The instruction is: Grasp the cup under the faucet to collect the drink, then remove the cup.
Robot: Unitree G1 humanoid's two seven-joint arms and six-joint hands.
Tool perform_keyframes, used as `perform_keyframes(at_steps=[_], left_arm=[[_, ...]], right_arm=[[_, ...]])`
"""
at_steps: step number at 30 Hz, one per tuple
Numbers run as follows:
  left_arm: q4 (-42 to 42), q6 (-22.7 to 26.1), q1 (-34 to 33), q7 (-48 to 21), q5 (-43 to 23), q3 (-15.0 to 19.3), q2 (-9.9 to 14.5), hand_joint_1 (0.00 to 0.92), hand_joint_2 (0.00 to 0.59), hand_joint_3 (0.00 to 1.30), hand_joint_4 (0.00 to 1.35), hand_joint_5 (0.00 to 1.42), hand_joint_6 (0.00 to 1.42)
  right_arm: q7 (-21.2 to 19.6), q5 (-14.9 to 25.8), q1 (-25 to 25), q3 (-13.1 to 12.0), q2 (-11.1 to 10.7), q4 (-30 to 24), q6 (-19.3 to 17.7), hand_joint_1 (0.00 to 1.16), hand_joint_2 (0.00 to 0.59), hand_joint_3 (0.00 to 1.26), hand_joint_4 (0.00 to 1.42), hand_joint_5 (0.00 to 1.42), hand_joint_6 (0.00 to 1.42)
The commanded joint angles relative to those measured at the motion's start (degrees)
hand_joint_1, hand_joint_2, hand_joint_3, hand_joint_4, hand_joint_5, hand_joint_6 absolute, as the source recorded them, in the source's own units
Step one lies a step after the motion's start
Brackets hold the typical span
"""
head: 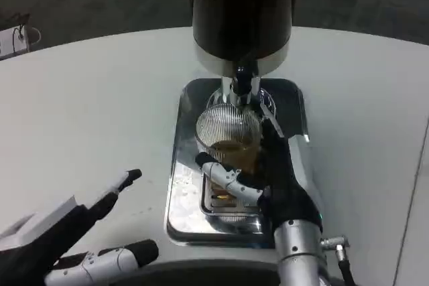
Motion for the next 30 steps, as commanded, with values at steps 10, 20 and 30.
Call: perform_keyframes(at_steps=[10,20,30], left_arm=[[-1.53,0.33,3.04,-1.44,-2.02,1.25,0.98,0.000,0.030,0.00,0.00,0.00,0.08],[-1.40,-0.34,3.41,-2.48,-2.53,1.56,1.31,0.000,0.030,0.00,0.00,0.00,0.09],[-0.58,-0.81,2.35,-2.87,-2.70,1.23,1.48,0.000,0.030,0.00,0.00,0.00,0.09]], right_arm=[[-10.32,5.25,1.36,1.04,7.75,3.51,-3.27,0.89,0.242,0.40,0.51,0.61,0.64],[-11.76,8.56,2.95,2.20,7.16,2.49,-5.41,0.90,0.250,0.50,0.61,0.74,0.82],[-11.24,7.91,5.75,3.14,5.23,-2.74,-5.56,0.89,0.264,0.74,0.90,1.03,1.16]])
